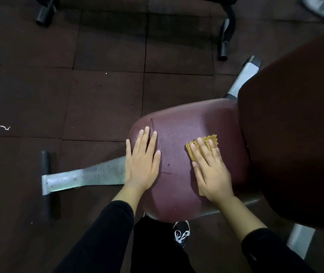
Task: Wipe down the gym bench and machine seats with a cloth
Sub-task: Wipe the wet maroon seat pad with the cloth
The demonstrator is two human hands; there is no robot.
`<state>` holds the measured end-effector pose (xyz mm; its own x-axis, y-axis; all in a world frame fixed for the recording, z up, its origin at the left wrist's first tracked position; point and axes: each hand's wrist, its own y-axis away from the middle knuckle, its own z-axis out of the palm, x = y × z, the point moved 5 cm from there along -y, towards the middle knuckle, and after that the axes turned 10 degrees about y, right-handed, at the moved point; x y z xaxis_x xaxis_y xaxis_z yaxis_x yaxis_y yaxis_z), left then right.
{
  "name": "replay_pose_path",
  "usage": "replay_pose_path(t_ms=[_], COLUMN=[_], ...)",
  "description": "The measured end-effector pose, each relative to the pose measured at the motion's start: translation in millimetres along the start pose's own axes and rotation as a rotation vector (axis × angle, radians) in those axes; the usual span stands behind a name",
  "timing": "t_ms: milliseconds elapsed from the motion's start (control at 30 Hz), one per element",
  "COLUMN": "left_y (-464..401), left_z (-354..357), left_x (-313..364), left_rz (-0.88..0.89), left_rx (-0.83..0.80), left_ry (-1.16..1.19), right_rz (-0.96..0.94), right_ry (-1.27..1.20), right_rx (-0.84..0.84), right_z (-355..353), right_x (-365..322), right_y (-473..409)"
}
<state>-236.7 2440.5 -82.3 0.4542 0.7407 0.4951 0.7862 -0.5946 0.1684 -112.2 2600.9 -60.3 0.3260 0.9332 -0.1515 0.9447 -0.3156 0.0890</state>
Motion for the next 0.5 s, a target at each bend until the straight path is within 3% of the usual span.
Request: replay_pose_path(t_ms=[233, 500], left_y=[60, 61], left_z=[17, 17], left_x=[7, 6], left_rz=[-0.003, -0.023], left_rx=[-0.034, -0.063], left_ry=[-0.012, 0.054], right_rz=[-0.007, 0.089], right_ry=[0.081, 0.115], right_rx=[-0.078, -0.048], right_z=[8, 9], right_x=[-4, -8], right_y=[43, 50])
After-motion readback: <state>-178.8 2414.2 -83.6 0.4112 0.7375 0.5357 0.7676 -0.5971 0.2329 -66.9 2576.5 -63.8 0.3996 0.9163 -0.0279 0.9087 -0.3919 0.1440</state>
